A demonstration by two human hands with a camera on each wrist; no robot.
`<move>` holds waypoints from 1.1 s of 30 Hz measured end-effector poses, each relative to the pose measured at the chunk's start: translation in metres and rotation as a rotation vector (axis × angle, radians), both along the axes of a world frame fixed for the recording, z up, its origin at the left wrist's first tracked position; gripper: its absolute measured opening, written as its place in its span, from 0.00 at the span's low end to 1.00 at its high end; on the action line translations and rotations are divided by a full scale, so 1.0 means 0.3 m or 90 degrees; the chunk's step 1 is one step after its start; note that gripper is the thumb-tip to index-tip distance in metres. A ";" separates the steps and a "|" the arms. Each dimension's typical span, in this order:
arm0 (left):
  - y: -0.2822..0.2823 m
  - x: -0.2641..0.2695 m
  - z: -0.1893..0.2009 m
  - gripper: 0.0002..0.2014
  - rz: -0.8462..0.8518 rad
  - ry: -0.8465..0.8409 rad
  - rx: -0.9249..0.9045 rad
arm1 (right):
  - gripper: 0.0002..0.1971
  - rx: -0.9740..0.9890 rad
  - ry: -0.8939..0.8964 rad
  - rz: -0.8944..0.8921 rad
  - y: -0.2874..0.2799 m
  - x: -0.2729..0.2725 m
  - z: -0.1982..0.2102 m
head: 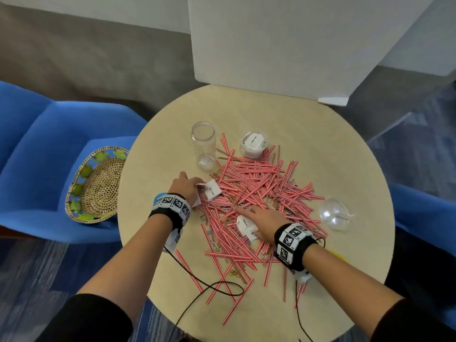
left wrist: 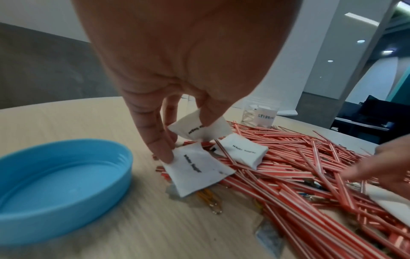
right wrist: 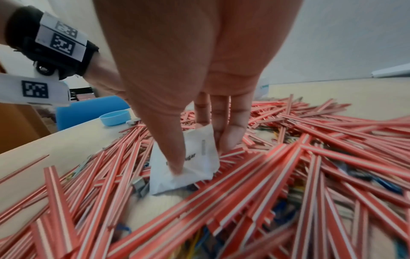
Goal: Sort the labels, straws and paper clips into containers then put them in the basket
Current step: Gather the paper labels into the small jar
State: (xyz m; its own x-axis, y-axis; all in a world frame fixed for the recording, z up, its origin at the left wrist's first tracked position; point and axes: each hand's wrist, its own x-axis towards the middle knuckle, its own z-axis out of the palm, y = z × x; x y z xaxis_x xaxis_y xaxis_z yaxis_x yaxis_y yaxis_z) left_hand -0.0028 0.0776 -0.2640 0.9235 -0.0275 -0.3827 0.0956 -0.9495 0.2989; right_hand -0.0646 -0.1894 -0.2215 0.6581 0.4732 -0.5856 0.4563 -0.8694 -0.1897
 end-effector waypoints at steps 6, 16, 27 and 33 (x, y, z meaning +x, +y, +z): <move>0.026 -0.048 0.034 0.22 -0.020 0.046 -0.007 | 0.27 0.045 -0.020 -0.003 0.030 0.019 0.000; 0.038 -0.059 0.058 0.24 0.017 0.023 -0.006 | 0.17 0.063 -0.041 0.037 0.040 0.024 0.012; 0.060 -0.054 0.074 0.13 0.039 0.041 -0.063 | 0.19 0.211 0.130 -0.278 0.023 0.149 0.080; 0.016 -0.087 0.079 0.30 -0.038 0.074 -0.008 | 0.08 0.332 0.094 -0.380 0.148 0.313 0.086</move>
State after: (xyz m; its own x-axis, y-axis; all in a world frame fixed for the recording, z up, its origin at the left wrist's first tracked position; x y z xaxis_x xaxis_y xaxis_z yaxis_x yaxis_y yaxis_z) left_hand -0.0289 0.0825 -0.2403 0.8695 -0.0869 -0.4862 0.0730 -0.9510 0.3005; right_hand 0.0292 -0.1450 -0.1957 0.8191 0.3028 -0.4873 -0.1192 -0.7410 -0.6608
